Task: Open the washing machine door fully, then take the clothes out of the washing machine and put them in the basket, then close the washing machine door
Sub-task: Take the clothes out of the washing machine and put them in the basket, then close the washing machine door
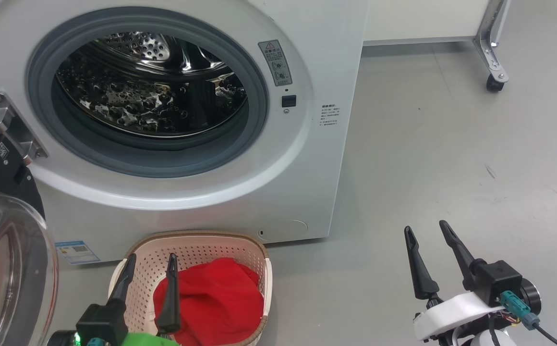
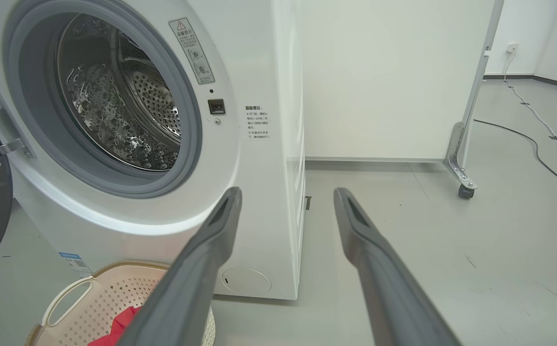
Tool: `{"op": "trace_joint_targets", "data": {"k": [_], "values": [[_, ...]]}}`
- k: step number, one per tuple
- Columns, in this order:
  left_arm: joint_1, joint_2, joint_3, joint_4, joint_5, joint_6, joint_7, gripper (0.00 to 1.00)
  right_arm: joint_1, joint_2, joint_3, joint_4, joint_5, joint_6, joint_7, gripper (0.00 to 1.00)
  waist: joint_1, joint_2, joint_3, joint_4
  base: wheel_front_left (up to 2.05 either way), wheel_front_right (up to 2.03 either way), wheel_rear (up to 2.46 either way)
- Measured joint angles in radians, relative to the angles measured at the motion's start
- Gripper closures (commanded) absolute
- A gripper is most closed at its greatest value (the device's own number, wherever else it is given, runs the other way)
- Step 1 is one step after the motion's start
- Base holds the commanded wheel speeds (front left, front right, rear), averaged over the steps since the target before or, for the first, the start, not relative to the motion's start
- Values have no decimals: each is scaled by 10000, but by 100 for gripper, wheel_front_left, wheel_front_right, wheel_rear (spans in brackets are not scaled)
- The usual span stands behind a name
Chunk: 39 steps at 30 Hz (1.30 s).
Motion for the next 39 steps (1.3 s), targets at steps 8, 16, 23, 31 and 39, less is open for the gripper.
{"op": "trace_joint_targets", "data": {"k": [8,16,23,31,39], "values": [[164,8,-12,-303,188,4,182,0,75,2,25,-44,2,0,31,0,0,0,9,-68,0,0,0],[201,31,-84,-472,332,35,339,0,151,6,63,-58,2,-2,75,0,0,0,-2,-89,-17,17,0],[229,46,-84,-654,368,48,497,0,153,10,84,-61,4,-2,75,0,0,0,-41,-98,-47,47,0],[308,52,-117,-790,382,58,591,0,159,12,92,-63,4,-2,75,0,0,0,-86,-104,-78,78,0],[351,82,-242,-961,384,58,677,0,167,13,102,-71,8,-19,88,0,0,0,-91,-111,-93,93,0]]}}
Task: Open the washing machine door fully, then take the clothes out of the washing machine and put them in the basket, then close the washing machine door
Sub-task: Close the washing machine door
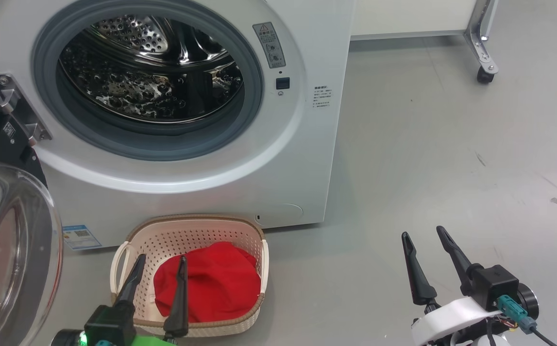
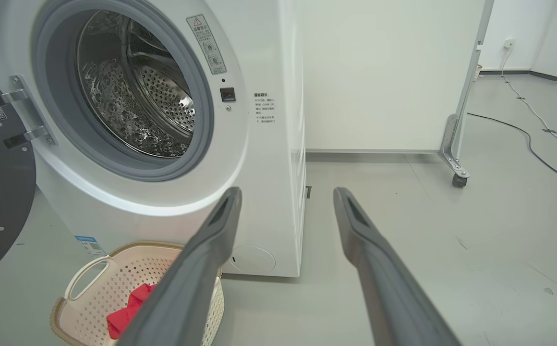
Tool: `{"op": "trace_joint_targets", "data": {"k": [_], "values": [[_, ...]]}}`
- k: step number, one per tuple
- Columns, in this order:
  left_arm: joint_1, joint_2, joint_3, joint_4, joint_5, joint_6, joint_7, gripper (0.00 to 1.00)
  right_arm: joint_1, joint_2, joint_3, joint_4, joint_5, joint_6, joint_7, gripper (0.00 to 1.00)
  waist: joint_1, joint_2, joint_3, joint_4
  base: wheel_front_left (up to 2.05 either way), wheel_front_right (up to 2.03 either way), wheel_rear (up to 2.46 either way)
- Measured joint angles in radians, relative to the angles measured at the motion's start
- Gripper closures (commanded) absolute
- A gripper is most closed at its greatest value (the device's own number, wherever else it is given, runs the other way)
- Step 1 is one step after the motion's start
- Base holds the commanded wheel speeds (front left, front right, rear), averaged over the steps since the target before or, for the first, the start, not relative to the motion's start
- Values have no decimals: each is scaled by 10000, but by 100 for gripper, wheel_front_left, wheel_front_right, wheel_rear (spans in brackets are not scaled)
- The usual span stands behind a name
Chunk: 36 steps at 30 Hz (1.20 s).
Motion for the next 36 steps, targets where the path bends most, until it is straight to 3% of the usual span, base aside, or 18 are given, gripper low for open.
{"op": "trace_joint_targets", "data": {"k": [36], "values": [[29,17,0,-303,100,0,-17,0,33,-46,-115,-188,13,-171,86,0,0,0,36,274,-22,22,0]]}}
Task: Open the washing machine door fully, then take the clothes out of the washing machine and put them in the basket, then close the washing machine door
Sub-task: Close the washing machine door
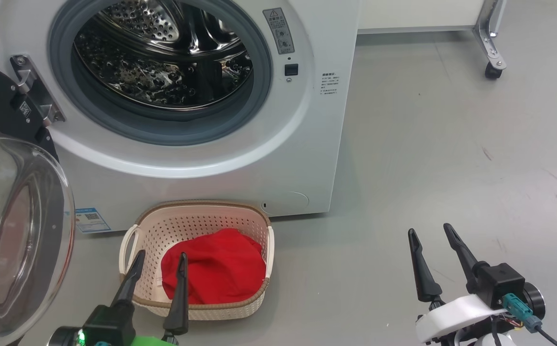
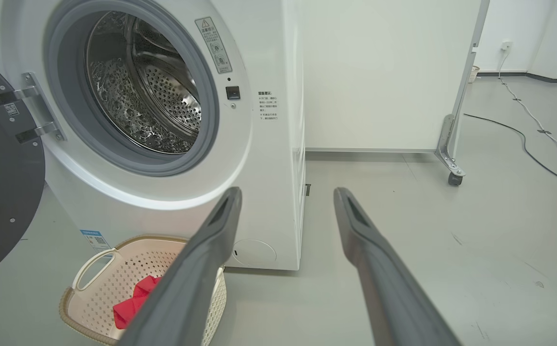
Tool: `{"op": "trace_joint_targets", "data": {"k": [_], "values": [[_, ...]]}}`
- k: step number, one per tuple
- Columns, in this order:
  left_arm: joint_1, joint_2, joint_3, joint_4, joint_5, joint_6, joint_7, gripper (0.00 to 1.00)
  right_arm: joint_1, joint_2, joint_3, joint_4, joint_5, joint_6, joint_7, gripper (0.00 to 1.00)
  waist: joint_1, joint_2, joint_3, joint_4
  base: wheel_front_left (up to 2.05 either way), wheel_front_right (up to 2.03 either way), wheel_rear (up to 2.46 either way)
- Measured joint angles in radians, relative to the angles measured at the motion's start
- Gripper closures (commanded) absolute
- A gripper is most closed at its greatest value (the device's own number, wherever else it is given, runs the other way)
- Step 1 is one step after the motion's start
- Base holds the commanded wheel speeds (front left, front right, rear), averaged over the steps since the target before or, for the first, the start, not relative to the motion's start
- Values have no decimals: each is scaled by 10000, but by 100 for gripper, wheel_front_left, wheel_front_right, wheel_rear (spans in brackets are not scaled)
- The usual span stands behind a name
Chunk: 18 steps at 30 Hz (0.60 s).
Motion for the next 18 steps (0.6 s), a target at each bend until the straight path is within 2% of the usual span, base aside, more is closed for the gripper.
{"op": "trace_joint_targets", "data": {"k": [9,18], "values": [[-19,0,15,-73,-2,0,-48,0,24,-69,-82,-144,0,-86,0,0,0,0,83,352,0,0,0],[-35,0,121,-100,4,6,-88,0,23,-290,-205,-309,-2,-88,0,0,0,0,189,1101,0,0,0]]}}
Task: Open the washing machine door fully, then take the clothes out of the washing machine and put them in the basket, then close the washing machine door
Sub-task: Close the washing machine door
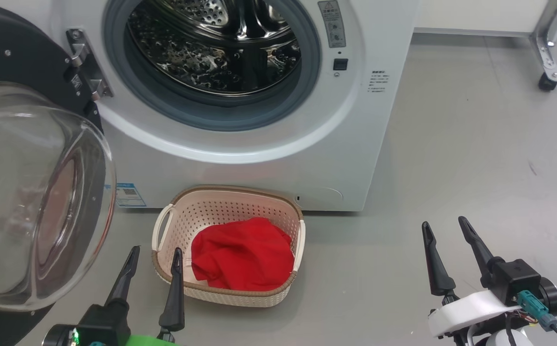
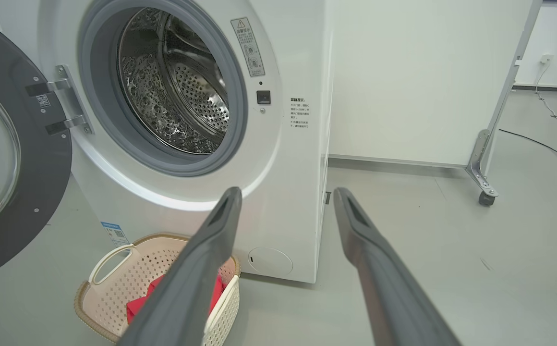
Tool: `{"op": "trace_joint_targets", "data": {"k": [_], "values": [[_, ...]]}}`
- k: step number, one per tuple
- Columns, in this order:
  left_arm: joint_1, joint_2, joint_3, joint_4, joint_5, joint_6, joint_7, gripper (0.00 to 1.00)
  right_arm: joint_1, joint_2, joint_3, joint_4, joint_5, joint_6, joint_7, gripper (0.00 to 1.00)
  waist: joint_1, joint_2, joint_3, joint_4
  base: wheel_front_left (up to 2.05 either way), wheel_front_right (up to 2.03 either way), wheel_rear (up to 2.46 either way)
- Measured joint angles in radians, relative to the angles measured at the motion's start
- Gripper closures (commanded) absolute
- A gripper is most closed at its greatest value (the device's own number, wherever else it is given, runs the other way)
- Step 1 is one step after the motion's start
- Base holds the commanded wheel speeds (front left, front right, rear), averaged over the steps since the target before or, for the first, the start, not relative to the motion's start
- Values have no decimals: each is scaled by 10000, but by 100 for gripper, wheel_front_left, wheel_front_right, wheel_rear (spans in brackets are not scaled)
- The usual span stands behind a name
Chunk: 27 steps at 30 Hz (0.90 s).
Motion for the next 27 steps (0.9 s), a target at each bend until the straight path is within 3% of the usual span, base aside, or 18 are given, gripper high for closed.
{"op": "trace_joint_targets", "data": {"k": [27], "values": [[1,-15,253,171,-107,42,-259,0,164,-33,242,-117,-13,10,146,0,0,0,-188,3543,0,0,0]]}}
